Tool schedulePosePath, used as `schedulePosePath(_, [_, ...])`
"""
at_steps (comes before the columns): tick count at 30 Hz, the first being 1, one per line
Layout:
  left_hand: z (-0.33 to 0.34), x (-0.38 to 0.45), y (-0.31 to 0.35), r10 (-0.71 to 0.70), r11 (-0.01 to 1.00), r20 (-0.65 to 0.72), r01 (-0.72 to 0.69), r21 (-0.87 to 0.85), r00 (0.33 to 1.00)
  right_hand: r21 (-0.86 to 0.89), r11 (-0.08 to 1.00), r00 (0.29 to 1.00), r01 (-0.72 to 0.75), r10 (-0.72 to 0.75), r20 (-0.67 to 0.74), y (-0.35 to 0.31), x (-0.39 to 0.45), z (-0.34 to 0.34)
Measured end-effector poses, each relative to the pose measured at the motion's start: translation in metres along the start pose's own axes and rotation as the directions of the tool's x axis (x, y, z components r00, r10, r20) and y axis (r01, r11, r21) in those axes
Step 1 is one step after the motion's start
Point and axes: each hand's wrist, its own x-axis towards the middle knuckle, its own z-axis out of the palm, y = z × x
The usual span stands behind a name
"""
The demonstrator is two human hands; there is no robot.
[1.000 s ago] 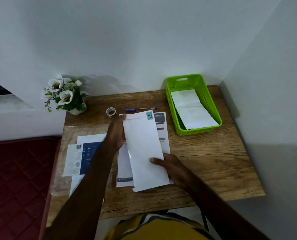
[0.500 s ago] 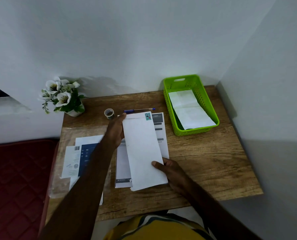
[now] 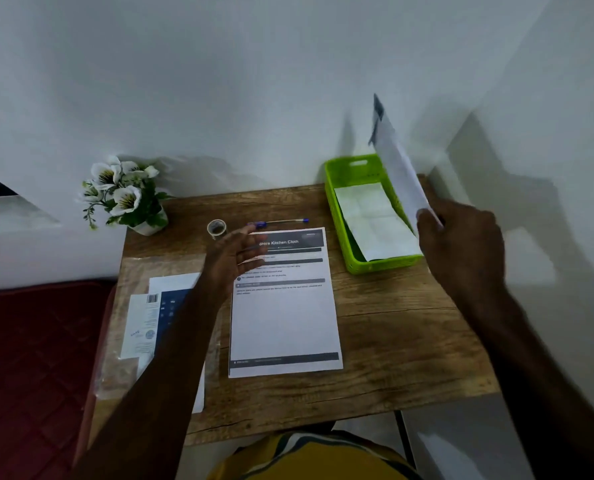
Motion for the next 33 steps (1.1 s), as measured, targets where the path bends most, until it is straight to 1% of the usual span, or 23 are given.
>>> schedulePosePath(1, [0.000,-0.001,-0.003,-0.005,1.000,-0.011,0.005,0.006,1.000,-0.156,0.987,0.999,0.032,-0.036,-0.021,-0.002,0.008,0.004])
schedulePosePath(2, [0.001,-0.002,-0.006,-0.009,1.000,-0.020,0.009,0.014,1.000,-0.277,0.959,0.998,0.059,-0.063,-0.003,-0.004,0.013,0.012])
schedulePosePath(3, [0.001,-0.002,-0.008,-0.011,1.000,-0.029,0.012,0.027,1.000,-0.356,0.930,0.996,0.091,-0.082,0.039,-0.006,0.018,0.023])
schedulePosePath(5, [0.001,-0.004,-0.012,-0.016,0.998,-0.049,0.019,0.057,0.999,-0.463,0.875,0.986,0.145,-0.089,0.140,-0.008,0.024,0.049])
schedulePosePath(8, [0.001,-0.006,-0.017,-0.001,0.996,-0.071,0.007,0.086,0.997,-0.616,0.757,0.965,0.220,-0.075,0.253,-0.008,0.025,0.097])
schedulePosePath(10, [-0.001,-0.007,-0.021,0.037,0.990,-0.088,-0.024,0.137,0.995,-0.643,0.722,0.946,0.256,-0.051,0.319,-0.009,0.026,0.122])
schedulePosePath(12, [-0.002,-0.007,-0.025,0.110,0.970,-0.109,-0.082,0.230,0.988,-0.626,0.721,0.926,0.297,-0.057,0.374,-0.005,0.029,0.142])
schedulePosePath(14, [-0.002,-0.005,-0.032,0.210,0.918,-0.108,-0.158,0.363,0.972,-0.603,0.741,0.911,0.296,-0.029,0.412,-0.001,0.031,0.150])
schedulePosePath(15, [-0.002,-0.005,-0.037,0.264,0.881,-0.096,-0.200,0.429,0.960,-0.586,0.758,0.911,0.286,-0.025,0.412,0.001,0.030,0.153])
schedulePosePath(17, [0.000,-0.008,-0.046,0.375,0.792,-0.070,-0.280,0.543,0.925,-0.540,0.797,0.929,0.269,-0.068,0.363,0.001,0.026,0.153])
schedulePosePath(19, [0.003,-0.015,-0.054,0.503,0.658,-0.036,-0.356,0.664,0.863,-0.498,0.831,0.956,0.247,-0.124,0.268,0.000,0.024,0.152])
schedulePosePath(21, [0.003,-0.020,-0.064,0.628,0.463,0.037,-0.412,0.785,0.777,-0.440,0.858,0.965,0.263,-0.240,0.110,0.006,0.025,0.155])
schedulePosePath(23, [0.000,-0.022,-0.077,0.707,0.291,0.105,-0.422,0.859,0.699,-0.338,0.894,0.949,0.295,-0.315,-0.003,0.006,0.021,0.147])
schedulePosePath(25, [-0.004,-0.022,-0.089,0.757,0.173,0.156,-0.426,0.888,0.634,-0.207,0.918,0.919,0.339,-0.370,-0.135,-0.002,0.005,0.139])
schedulePosePath(26, [-0.006,-0.021,-0.092,0.770,0.121,0.192,-0.435,0.892,0.609,-0.146,0.912,0.900,0.383,-0.404,-0.166,-0.009,-0.007,0.138])
schedulePosePath(27, [-0.008,-0.019,-0.095,0.766,0.069,0.237,-0.443,0.894,0.598,-0.096,0.890,0.876,0.445,-0.455,-0.162,-0.014,-0.021,0.142])
schedulePosePath(28, [-0.009,-0.017,-0.097,0.747,0.018,0.281,-0.442,0.897,0.602,-0.044,0.858,0.849,0.513,-0.514,-0.126,-0.018,-0.037,0.150])
schedulePosePath(30, [-0.014,-0.011,-0.101,0.676,-0.051,0.334,-0.411,0.910,0.657,0.042,0.801,0.802,0.597,-0.597,-0.013,-0.022,-0.062,0.172])
schedulePosePath(32, [-0.018,-0.009,-0.109,0.589,-0.073,0.335,-0.364,0.928,0.736,0.067,0.795,0.791,0.603,-0.607,0.074,-0.020,-0.079,0.200])
schedulePosePath(33, [-0.019,-0.010,-0.113,0.555,-0.078,0.333,-0.351,0.933,0.763,0.057,0.795,0.788,0.604,-0.606,0.106,-0.017,-0.086,0.213])
